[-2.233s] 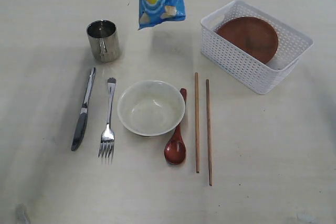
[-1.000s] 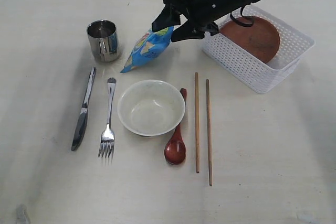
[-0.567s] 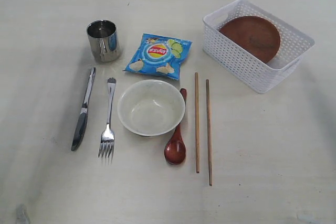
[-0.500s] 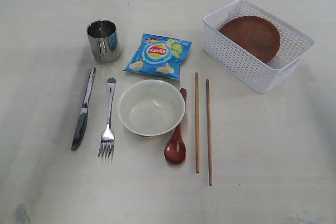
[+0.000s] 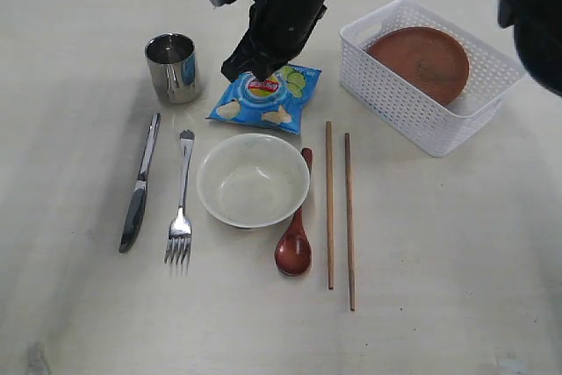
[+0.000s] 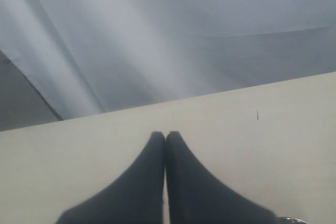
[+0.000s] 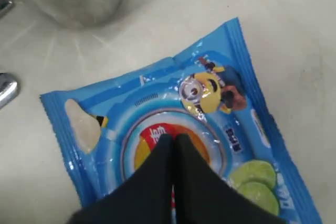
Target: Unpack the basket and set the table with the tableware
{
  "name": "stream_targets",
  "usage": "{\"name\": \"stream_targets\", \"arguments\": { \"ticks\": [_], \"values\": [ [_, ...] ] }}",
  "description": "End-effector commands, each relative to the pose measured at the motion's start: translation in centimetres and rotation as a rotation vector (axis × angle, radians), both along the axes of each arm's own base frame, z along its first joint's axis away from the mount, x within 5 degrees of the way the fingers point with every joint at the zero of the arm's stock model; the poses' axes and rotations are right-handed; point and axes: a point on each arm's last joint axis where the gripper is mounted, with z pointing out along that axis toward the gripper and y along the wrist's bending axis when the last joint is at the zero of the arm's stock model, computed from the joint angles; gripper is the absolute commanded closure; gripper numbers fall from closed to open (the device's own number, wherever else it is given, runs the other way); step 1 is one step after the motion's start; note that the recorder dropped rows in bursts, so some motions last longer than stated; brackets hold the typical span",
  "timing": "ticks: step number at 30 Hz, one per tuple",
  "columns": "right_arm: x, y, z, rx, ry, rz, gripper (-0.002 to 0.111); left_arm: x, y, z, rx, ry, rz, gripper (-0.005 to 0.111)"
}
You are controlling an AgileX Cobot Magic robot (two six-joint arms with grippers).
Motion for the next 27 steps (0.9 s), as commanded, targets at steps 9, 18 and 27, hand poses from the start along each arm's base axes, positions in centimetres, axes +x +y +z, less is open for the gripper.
{"name": "stream_targets", "arguments": {
  "ticks": [9,18,27],
  "values": [
    [0.6,0.1,2.8,0.041,-0.07,-0.035,0.109,-0.2,-0.1,0.0,0.001,0.002,-0.004,0.107],
    [0.3,-6.8,15.4,0.015,-0.323,-0.14,0.109,-0.2,-0.1,0.0,0.049,0.013,-0.023,0.107],
    [2.1,-20.7,16.3,0.06,-0.113,-0.567,0.109,-0.1,-0.8,-0.2,0.014,0.026,-0.099,0.107]
  ]
}}
